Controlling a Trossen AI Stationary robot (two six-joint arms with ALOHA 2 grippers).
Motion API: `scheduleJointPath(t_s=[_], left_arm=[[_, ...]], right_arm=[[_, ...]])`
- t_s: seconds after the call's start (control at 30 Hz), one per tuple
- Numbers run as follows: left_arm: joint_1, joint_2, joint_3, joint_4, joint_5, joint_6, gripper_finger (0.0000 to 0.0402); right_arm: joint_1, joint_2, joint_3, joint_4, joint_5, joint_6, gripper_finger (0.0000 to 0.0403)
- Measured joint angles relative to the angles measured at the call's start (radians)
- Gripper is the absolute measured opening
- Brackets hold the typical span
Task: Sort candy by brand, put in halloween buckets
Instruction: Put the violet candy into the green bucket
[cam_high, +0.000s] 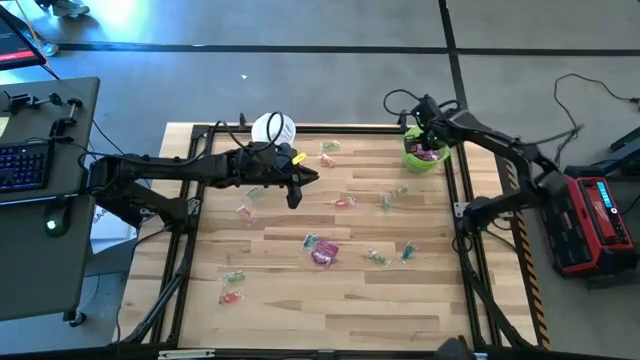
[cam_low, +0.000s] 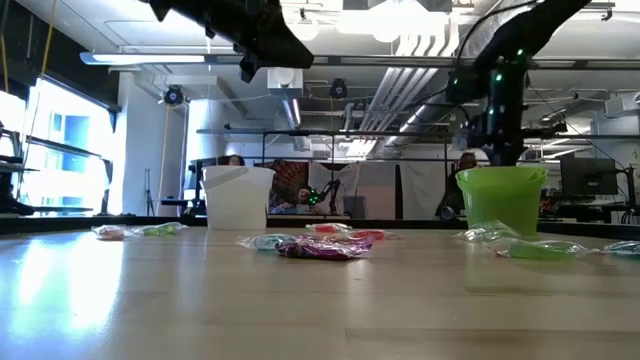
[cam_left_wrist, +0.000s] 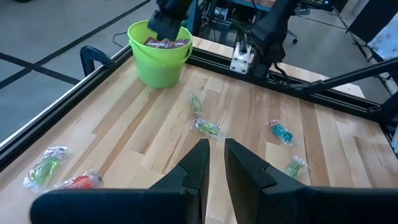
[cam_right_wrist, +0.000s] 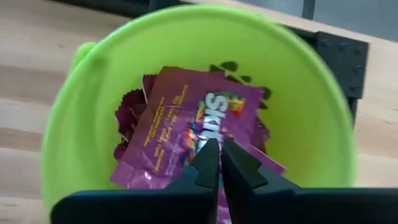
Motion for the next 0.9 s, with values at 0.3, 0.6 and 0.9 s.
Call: scheduleJointPath(t_s=[0.3, 0.6, 0.9], left_arm=[[-0.024, 0.0, 0.0, -0.052, 0.0, 0.0, 0.0039], [-0.023, 0.0, 0.0, -0.07, 0.03, 0.0, 0.0039], [-0.024, 0.0, 0.0, -0.087, 0.072, 0.0, 0.0039]], right_arm=[[-0.003, 0.077, 0.0, 0.041, 0.0, -0.017, 0.0001], [-0.002, -0.009, 0.059, 0.057, 0.005, -0.09, 0.0], [0.114, -0.236, 0.01, 0.213, -0.049, -0.185, 0.0]])
